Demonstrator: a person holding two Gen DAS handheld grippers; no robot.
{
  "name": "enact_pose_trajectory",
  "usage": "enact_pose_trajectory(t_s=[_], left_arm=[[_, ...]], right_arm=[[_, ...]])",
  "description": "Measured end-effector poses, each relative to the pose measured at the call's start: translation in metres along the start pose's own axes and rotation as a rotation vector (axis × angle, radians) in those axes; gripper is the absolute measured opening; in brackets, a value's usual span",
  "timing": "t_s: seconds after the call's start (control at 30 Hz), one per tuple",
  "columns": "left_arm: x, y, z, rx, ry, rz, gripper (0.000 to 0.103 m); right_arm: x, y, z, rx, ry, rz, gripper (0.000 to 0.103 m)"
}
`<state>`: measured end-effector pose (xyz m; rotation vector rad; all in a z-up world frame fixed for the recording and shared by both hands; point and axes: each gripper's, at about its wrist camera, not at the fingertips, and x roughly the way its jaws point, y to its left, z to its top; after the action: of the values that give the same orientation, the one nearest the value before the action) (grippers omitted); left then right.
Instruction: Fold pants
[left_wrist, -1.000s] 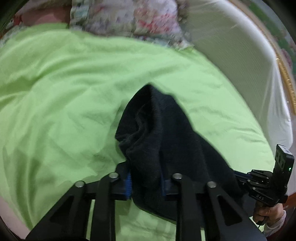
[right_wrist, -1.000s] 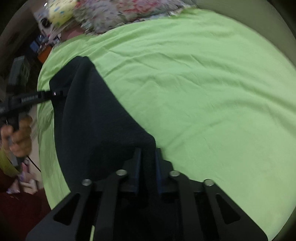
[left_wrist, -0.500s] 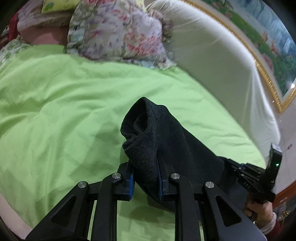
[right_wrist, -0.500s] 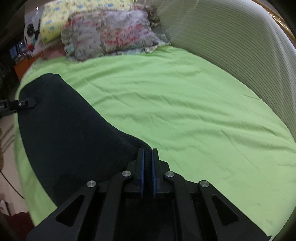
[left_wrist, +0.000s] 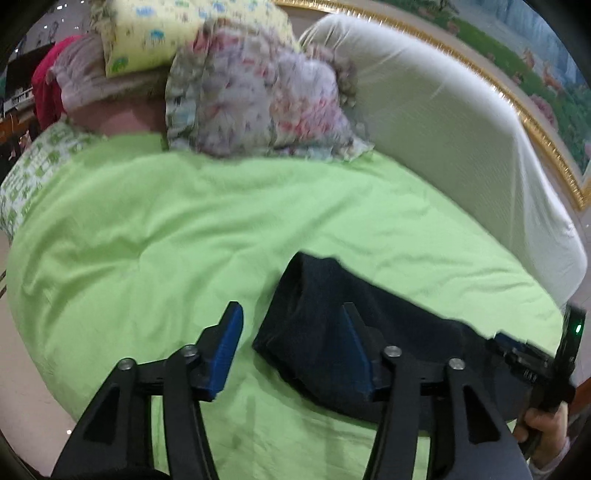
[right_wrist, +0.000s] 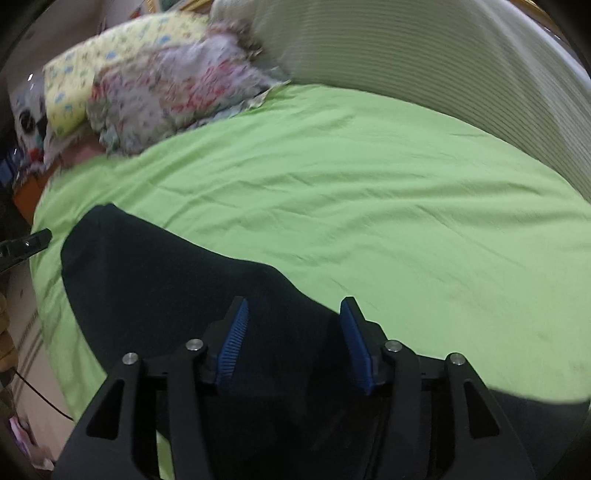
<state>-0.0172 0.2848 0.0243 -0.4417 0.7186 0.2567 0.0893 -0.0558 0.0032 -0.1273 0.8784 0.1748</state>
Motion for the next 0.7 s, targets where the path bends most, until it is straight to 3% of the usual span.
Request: enact_pose_trajectory(t_s=[0.37, 0.7], left_arm=[[0.001, -0.078, -0.010, 0.124, 0.055, -0.100, 0.065], [0.017, -0.163, -0.032, 0.242, 0.128, -0.218, 0.068]], right_arm=[[-0.069, -0.056, -0.067, 0.228, -0.036, 0.015, 0.060], [-0.112, -0.097, -0.119, 0.366, -0.055, -0.074, 0.060]])
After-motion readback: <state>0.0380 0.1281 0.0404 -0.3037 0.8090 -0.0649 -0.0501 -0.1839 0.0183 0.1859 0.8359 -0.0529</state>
